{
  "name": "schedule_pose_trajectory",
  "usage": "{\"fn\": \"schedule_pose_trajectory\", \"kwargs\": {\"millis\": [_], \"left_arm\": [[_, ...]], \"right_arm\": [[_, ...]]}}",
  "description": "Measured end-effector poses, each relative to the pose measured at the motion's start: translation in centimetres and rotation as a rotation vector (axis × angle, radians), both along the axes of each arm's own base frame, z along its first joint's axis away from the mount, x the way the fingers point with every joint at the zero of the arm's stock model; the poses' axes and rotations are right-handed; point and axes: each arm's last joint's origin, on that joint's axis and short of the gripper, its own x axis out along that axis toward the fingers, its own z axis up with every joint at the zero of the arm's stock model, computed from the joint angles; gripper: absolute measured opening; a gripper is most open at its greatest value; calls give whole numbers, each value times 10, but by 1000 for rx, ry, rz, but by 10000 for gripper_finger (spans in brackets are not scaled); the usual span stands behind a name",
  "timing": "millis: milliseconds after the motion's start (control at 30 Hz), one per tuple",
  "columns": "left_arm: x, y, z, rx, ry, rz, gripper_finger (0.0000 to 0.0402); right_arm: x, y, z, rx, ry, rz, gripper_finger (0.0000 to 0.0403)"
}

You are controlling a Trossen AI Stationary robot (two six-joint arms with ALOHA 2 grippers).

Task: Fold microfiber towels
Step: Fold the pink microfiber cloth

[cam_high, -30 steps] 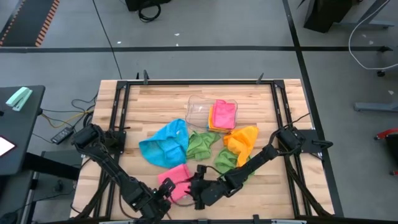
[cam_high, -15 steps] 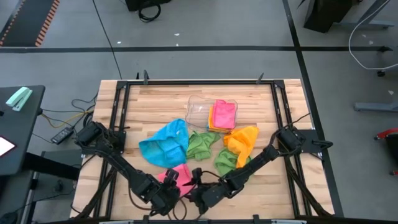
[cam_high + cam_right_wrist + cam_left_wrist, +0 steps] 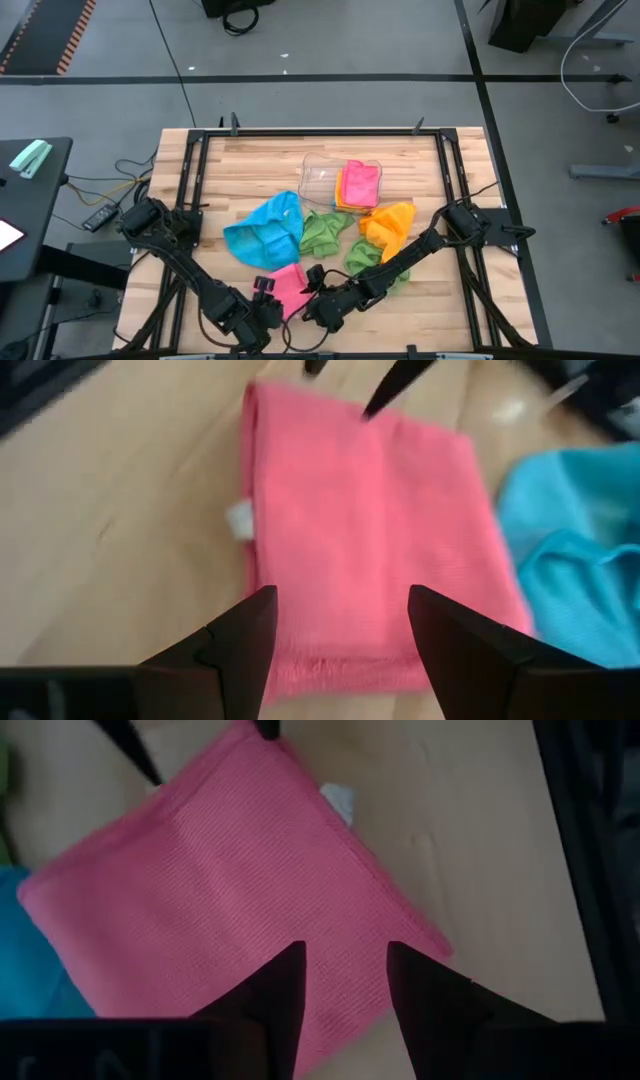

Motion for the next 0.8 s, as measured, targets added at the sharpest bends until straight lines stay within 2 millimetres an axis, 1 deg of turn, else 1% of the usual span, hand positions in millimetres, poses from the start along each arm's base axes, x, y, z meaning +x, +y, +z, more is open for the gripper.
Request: {"fn": "schedule_pose_trajectory", "kwargs": {"millis": [67, 133, 200, 300, 367, 500, 667, 800], "left_arm": [[0, 0, 0, -29, 2, 54, 146], [0, 0, 0, -74, 3, 140, 142], [-2, -2, 0, -129, 16, 225, 139], [-5, -3, -1, -180, 56, 307, 135], [-10, 0, -3, -154, 92, 366, 131], [-27, 8, -5, 3, 120, 436, 117], [-35, 10, -5, 84, 123, 413, 93], [-41, 7, -5, 109, 116, 391, 68]], "right_arm": [[2, -7, -2, -5, 32, 16, 235], [4, -11, 1, -10, 36, 37, 235], [5, -14, 5, -12, 30, 62, 235], [6, -17, 5, -14, 45, 97, 235], [6, -20, 4, -27, 70, 108, 235], [6, -27, 1, -41, 109, 116, 235], [5, -31, 2, -46, 140, 135, 235], [5, -35, 9, -43, 145, 159, 227]]}}
